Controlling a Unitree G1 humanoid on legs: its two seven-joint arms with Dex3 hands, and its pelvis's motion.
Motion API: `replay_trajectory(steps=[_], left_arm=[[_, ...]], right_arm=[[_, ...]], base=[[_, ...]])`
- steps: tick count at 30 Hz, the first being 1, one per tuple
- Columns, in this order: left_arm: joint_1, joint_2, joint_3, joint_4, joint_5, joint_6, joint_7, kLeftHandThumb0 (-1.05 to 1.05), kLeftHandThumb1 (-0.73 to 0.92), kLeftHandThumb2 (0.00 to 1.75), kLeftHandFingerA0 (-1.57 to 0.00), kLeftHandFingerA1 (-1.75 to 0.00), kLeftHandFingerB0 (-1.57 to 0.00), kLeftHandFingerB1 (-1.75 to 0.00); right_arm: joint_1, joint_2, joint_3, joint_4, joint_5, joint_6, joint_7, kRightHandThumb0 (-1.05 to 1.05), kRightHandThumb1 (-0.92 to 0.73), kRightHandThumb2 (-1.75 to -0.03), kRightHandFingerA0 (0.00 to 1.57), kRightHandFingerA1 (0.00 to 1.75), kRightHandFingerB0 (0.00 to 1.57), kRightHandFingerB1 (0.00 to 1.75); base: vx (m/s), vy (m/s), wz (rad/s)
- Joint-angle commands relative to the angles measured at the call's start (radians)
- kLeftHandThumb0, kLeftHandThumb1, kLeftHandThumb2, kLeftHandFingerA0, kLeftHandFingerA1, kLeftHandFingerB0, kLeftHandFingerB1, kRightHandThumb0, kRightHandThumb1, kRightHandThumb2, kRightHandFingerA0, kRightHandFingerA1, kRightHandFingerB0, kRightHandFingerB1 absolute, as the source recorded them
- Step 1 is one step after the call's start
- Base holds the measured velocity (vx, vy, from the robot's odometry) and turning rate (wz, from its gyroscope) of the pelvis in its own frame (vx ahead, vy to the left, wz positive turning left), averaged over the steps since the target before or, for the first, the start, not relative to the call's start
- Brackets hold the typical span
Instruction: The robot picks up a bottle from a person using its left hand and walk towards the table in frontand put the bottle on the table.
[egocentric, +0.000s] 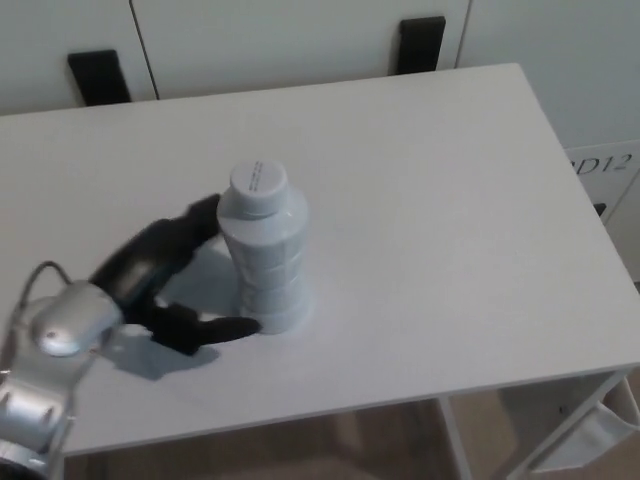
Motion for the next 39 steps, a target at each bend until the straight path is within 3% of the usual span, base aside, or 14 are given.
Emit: replay_trajectory(steps=[1, 3, 4, 8, 10, 13, 15, 17, 23, 24, 25, 29, 30, 39], left_arm=[[0.051, 0.072, 0.081, -0.001, -0.078, -0.015, -0.093, -1.03, 0.37, 0.52, 0.00, 0.00, 0.00, -0.22], [0.106, 0.120, 0.157, -0.001, -0.113, -0.045, -0.110, -1.05, 0.36, 0.76, 0.00, -0.10, 0.00, -0.08], [0.133, 0.131, 0.189, -0.008, -0.134, -0.053, -0.120, -1.05, 0.42, 0.55, 0.00, 0.00, 0.00, 0.00], [0.280, 0.125, 0.299, -0.088, -0.217, -0.114, -0.154, -1.03, 0.37, 0.65, 0.00, 0.00, 0.00, -0.01], [0.417, 0.106, 0.366, -0.208, -0.267, -0.131, -0.159, -1.05, 0.30, 0.74, 0.00, -0.06, 0.00, -0.11], [0.561, 0.062, 0.410, -0.339, -0.285, -0.188, -0.149, -1.05, 0.41, 0.58, 0.00, -0.31, 0.00, -0.12], [0.723, 0.009, 0.446, -0.469, -0.345, -0.237, -0.173, -1.03, 0.28, 0.72, -0.01, -0.33, 0.00, -0.26], [0.851, -0.025, 0.468, -0.550, -0.414, -0.276, -0.223, -1.05, 0.37, 0.73, 0.00, -0.59, -0.01, -0.35], [1.232, -0.096, 0.508, -0.711, -0.573, -0.389, -0.399, -0.95, 0.36, 0.53, -0.10, -0.72, -0.05, -0.65], [1.285, -0.112, 0.512, -0.687, -0.599, -0.432, -0.451, -0.92, 0.24, 0.62, -0.16, -0.72, -0.17, -0.62], [1.319, -0.118, 0.513, -0.672, -0.606, -0.456, -0.482, -0.93, 0.24, 0.49, -0.36, -0.81, -0.51, -0.55], [1.366, -0.102, 0.491, -0.550, -0.605, -0.496, -0.592, -0.94, 0.16, 0.60, -0.50, -0.55, -0.62, -0.37], [1.335, -0.100, 0.473, -0.464, -0.614, -0.503, -0.647, -0.84, 0.19, 0.57, -0.68, -0.53, -0.73, -0.41], [1.139, -0.119, 0.401, -0.050, -0.267, -0.586, -0.351, -0.64, 0.47, 0.54, -0.79, -0.71, -0.74, -0.64]], right_arm=[[0.010, -0.016, -0.005, 0.002, 0.002, 0.000, 0.006, -0.51, -0.78, -0.64, 0.66, 0.44, 0.54, 0.40], [0.017, -0.024, 0.013, -0.002, -0.017, -0.003, -0.003, -0.51, -0.79, -0.64, 0.65, 0.44, 0.54, 0.39], [0.018, -0.025, 0.015, -0.002, -0.018, -0.005, -0.005, -0.51, -0.79, -0.64, 0.67, 0.44, 0.55, 0.40], [0.023, -0.025, 0.006, 0.004, -0.005, -0.001, 0.001, -0.51, -0.78, -0.64, 0.66, 0.45, 0.56, 0.40], [0.025, -0.025, 0.004, 0.002, -0.003, -0.001, 0.012, -0.52, -0.79, -0.64, 0.63, 0.43, 0.54, 0.39], [0.026, -0.020, -0.005, 0.003, 0.005, -0.002, 0.021, -0.51, -0.79, -0.64, 0.63, 0.44, 0.54, 0.39], [0.026, -0.018, -0.007, 0.003, 0.005, 0.001, 0.014, -0.51, -0.78, -0.64, 0.63, 0.43, 0.54, 0.39], [0.030, -0.013, -0.009, 0.005, 0.006, -0.002, 0.014, -0.50, -0.78, -0.64, 0.64, 0.44, 0.54, 0.40], [0.037, -0.006, -0.002, 0.010, -0.003, -0.006, 0.016, -0.50, -0.79, -0.64, 0.63, 0.43, 0.53, 0.39], [0.033, -0.005, -0.005, 0.009, 0.000, -0.005, 0.020, -0.49, -0.79, -0.64, 0.63, 0.43, 0.54, 0.39], [0.032, -0.005, -0.009, 0.008, 0.003, -0.004, 0.021, -0.49, -0.78, -0.64, 0.64, 0.44, 0.55, 0.40], [0.033, -0.011, -0.010, 0.007, 0.000, -0.004, 0.009, -0.49, -0.78, -0.64, 0.65, 0.44, 0.54, 0.40], [0.033, -0.010, -0.010, 0.008, -0.001, -0.001, 0.010, -0.49, -0.79, -0.64, 0.63, 0.43, 0.53, 0.39], [0.022, 0.003, 0.001, 0.007, -0.010, 0.000, 0.013, -0.49, -0.79, -0.64, 0.64, 0.44, 0.54, 0.39]], base=[[-0.07, -0.128, 0.06], [-0.13, -0.141, 0.10], [-0.06, -0.224, 0.09], [-0.10, -0.319, 0.02], [-0.17, -0.349, 0.00], [-0.08, -0.186, 0.05], [-0.05, -0.051, 0.04], [-0.04, -0.017, 0.03], [-0.10, 0.112, -0.01], [-0.13, 0.114, 0.28], [0.00, 0.195, -0.25], [0.01, 0.142, 0.06], [0.04, 0.045, 0.18], [0.00, -0.044, 0.07]])
